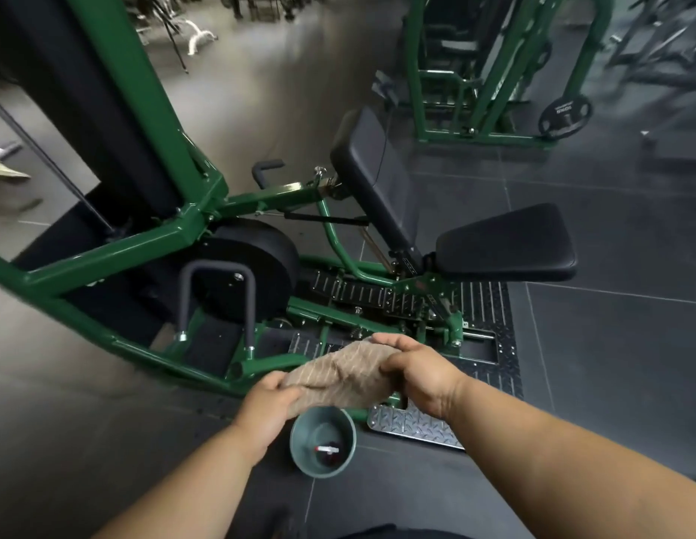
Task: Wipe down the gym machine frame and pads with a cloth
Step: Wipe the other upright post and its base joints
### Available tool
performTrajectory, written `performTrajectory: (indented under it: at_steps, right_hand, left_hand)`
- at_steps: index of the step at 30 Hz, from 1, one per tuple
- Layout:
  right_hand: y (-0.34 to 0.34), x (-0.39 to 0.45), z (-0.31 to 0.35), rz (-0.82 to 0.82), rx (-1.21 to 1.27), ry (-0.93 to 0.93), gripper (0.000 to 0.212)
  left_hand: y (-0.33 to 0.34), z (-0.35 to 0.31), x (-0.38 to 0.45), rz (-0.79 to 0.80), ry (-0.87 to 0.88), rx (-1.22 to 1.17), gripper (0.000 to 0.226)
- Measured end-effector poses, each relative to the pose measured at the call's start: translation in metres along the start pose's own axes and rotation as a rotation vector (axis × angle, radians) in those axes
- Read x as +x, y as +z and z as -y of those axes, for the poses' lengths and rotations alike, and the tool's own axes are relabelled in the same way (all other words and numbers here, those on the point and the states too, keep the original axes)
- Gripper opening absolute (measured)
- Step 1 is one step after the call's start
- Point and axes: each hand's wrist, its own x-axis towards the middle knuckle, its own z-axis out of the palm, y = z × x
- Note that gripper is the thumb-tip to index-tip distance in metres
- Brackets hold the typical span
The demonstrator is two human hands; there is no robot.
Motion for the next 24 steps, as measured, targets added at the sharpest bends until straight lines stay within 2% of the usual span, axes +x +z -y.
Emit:
performTrajectory:
  at_steps: [2,5,9,12,14,15,16,18,20,22,24]
  right_hand:
    - [0.011,-0.003,0.002,0.020,-0.035,-0.031,0.054]
    - [0.036,-0.007,0.007,0.051,-0.066,-0.080,0.057]
    - [0.077,-0.012,0.011,0.126,-0.044,-0.121,0.061]
    - [0.104,-0.014,0.013,0.154,0.025,-0.135,0.062]
    - [0.116,-0.014,0.012,0.155,0.072,-0.126,0.062]
    - [0.121,-0.014,0.010,0.153,0.080,-0.126,0.062]
    - [0.125,-0.014,0.008,0.147,0.087,-0.127,0.062]
    - [0.131,-0.016,0.002,0.137,0.100,-0.123,0.063]
    - [0.134,-0.019,-0.003,0.150,0.125,-0.105,0.063]
    - [0.134,-0.022,-0.008,0.162,0.142,-0.096,0.064]
    - [0.130,-0.024,-0.012,0.155,0.153,-0.111,0.065]
  left_hand:
    - [-0.010,0.000,0.002,0.025,-0.011,0.065,0.011]
    - [-0.030,-0.006,0.000,0.113,-0.044,0.087,0.026]
    - [-0.055,-0.010,0.000,0.244,-0.075,-0.114,0.052]
    - [-0.068,-0.008,0.002,0.352,-0.120,-0.283,0.042]
    - [-0.074,-0.008,0.002,0.370,-0.093,-0.318,0.036]
    - [-0.078,-0.007,0.004,0.352,-0.079,-0.315,0.033]
    - [-0.081,-0.005,0.006,0.339,-0.057,-0.289,0.039]
    - [-0.087,-0.005,0.006,0.328,-0.026,-0.174,0.066]
    - [-0.085,-0.006,0.008,0.370,0.022,-0.035,0.078]
    - [-0.082,-0.004,0.010,0.392,0.045,0.016,0.084]
    - [-0.077,-0.001,0.012,0.422,0.078,0.039,0.077]
